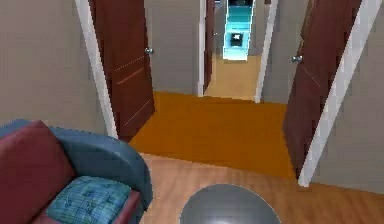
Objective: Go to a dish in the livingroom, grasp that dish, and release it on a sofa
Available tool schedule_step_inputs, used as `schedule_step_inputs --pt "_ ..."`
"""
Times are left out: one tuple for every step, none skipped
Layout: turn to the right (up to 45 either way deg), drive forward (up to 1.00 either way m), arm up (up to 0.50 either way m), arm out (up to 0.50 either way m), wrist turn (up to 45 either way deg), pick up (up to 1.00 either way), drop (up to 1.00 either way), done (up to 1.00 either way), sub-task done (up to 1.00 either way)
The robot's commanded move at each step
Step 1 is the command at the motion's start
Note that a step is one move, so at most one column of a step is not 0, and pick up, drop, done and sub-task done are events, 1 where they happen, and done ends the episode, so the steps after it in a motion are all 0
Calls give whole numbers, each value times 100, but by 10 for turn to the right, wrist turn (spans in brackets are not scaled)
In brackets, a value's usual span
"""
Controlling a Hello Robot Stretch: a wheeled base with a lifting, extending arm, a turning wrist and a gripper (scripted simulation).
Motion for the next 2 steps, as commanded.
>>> schedule_step_inputs --pt "450 0 0 0 0 0 0 0 0" --pt "450 0 0 0 0 0 0 0 0"
